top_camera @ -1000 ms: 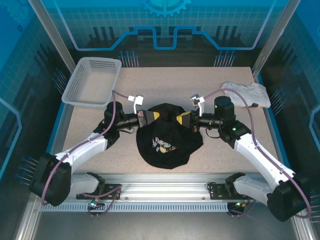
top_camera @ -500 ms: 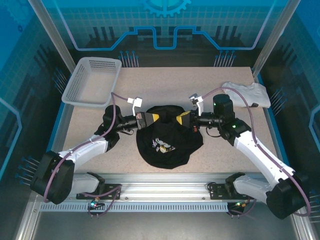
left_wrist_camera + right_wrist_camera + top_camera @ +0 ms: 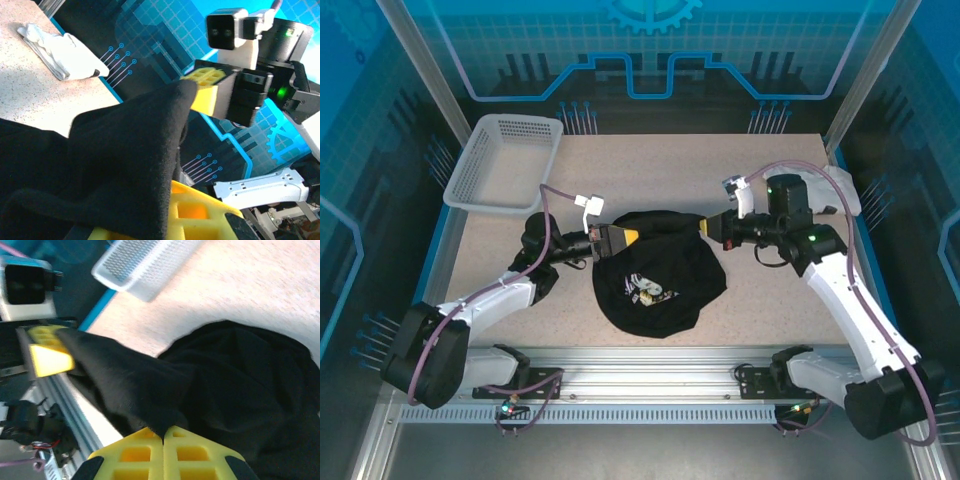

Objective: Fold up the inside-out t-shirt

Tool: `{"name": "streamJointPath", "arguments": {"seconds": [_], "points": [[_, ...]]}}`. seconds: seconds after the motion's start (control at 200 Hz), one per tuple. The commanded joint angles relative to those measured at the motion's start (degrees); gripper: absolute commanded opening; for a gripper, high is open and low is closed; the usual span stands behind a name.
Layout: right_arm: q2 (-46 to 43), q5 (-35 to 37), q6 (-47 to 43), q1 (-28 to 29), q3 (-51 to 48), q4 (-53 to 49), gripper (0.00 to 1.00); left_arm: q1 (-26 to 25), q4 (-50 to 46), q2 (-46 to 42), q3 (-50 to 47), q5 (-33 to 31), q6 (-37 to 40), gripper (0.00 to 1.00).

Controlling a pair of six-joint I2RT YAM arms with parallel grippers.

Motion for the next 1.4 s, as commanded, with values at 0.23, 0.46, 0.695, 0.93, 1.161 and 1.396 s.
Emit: {"name": "streamJointPath", "arguments": {"seconds": [0.23, 0.46, 0.695, 0.93, 1.161, 1.396], "points": [[0.3, 11.2, -7.5, 8.0, 2.7, -4.9, 0.25, 0.2, 2.0, -2.2, 0.7, 1.7, 1.8, 0.00], [-3.7, 4.9, -8.3, 13.7, -0.9, 5.4, 0.36, -0.2, 1.2, -1.7, 1.1, 1.5, 2.5, 0.00], [4.3, -8.0, -0.9, 18.9, -2.5, 19.8, 0.32, -0.5, 0.5, -1.8, 1.3, 1.4, 2.8, 0.00], [11.5, -6.5, 3.4, 18.4, -0.6, 21.3, 0.30, -0.6, 0.0, -2.6, 1.0, 1.5, 3.0, 0.00], [14.2, -8.7, 8.8, 15.7, -2.2, 26.2, 0.38, -0.8, 0.6, -2.8, 0.9, 1.8, 3.0, 0.00], [14.9, -11.5, 12.3, 14.6, -3.3, 32.0, 0.45, -1.0, 0.8, -2.8, 0.8, 1.9, 3.0, 0.00]]}}
